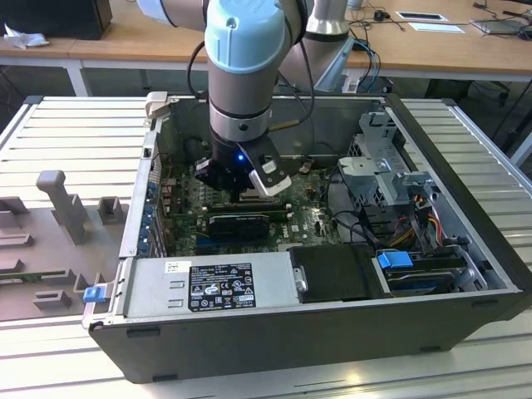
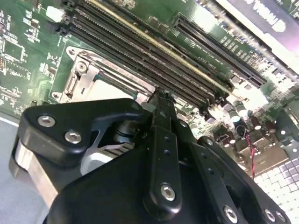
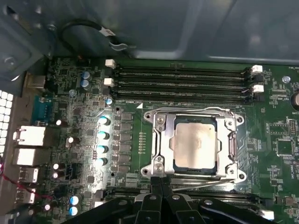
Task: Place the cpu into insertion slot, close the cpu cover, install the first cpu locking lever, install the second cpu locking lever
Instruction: 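Install the second cpu locking lever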
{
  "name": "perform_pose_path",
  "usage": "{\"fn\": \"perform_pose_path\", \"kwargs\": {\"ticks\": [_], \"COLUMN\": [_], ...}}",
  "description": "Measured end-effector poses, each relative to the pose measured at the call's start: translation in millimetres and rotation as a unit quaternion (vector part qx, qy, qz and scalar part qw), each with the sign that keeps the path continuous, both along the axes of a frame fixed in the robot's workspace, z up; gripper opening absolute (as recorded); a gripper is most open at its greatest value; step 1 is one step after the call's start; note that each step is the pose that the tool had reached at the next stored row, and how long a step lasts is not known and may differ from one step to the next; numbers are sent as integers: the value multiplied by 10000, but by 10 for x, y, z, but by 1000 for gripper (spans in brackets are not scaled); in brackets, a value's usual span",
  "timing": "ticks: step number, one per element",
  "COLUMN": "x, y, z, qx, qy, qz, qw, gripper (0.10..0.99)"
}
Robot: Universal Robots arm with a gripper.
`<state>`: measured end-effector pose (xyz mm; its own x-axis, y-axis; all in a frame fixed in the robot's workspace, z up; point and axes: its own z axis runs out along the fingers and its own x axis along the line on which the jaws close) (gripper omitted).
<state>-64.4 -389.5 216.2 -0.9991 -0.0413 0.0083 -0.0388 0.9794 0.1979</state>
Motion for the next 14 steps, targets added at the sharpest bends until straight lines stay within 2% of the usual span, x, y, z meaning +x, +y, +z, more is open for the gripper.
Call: {"fn": "perform_pose_path", "kwargs": {"ticks": [3,4,6,7,14], "x": [-45,-72,-74,-76,-78], "y": [-26,-38,-41,-42,-60], "z": [-7,-17,-32,-49,-116], "qx": [102,157,206,258,362], "qy": [-7,-10,-10,-11,-22], "qz": [3,4,5,6,6], "qw": [9999,9999,9998,9997,9993], "gripper": [106,106,106,106,106]}}
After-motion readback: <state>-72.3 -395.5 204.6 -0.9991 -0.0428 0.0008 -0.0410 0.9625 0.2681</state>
